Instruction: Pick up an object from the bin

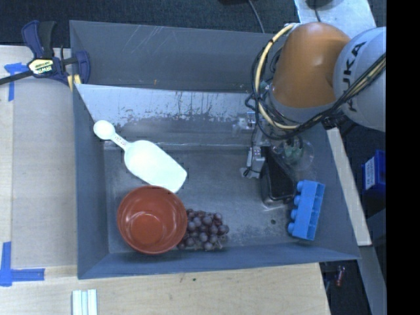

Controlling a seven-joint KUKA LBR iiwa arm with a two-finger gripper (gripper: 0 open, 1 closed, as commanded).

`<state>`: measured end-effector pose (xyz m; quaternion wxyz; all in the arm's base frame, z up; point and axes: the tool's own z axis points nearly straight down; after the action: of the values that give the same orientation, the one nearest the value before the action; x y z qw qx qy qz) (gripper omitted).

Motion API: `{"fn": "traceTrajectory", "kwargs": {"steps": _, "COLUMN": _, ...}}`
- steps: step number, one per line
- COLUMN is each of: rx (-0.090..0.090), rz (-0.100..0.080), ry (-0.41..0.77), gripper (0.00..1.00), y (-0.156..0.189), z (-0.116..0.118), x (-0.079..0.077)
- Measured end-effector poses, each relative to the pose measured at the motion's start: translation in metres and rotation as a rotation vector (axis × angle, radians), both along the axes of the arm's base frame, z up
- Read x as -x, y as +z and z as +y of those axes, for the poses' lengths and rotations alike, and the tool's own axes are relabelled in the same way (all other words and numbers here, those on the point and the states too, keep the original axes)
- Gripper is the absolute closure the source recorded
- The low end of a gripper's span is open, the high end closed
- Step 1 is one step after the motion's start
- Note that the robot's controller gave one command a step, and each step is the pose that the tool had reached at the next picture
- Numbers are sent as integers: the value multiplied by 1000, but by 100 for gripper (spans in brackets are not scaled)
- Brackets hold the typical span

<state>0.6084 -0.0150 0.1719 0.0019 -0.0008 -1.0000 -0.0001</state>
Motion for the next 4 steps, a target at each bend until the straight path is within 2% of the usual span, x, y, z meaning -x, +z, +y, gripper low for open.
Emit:
{"fn": "traceTrajectory", "kwargs": {"steps": 1, "rx": 0, "rz": -8, "ry": 0, "gripper": 0, "y": 5, "z": 0, "x": -1}}
{"fn": "traceTrajectory", "kwargs": {"steps": 2, "rx": -1, "rz": -4, "ry": 194, "gripper": 0, "y": -104, "z": 76, "x": 58}}
{"fn": "traceTrajectory", "kwargs": {"steps": 3, "rx": 4, "rz": -16, "ry": 724, "gripper": 0, "y": -54, "z": 70, "x": 50}}
{"fn": "traceTrajectory", "kwargs": {"steps": 4, "rx": -1, "rz": -11, "ry": 439, "gripper": 0, "y": -71, "z": 72, "x": 117}}
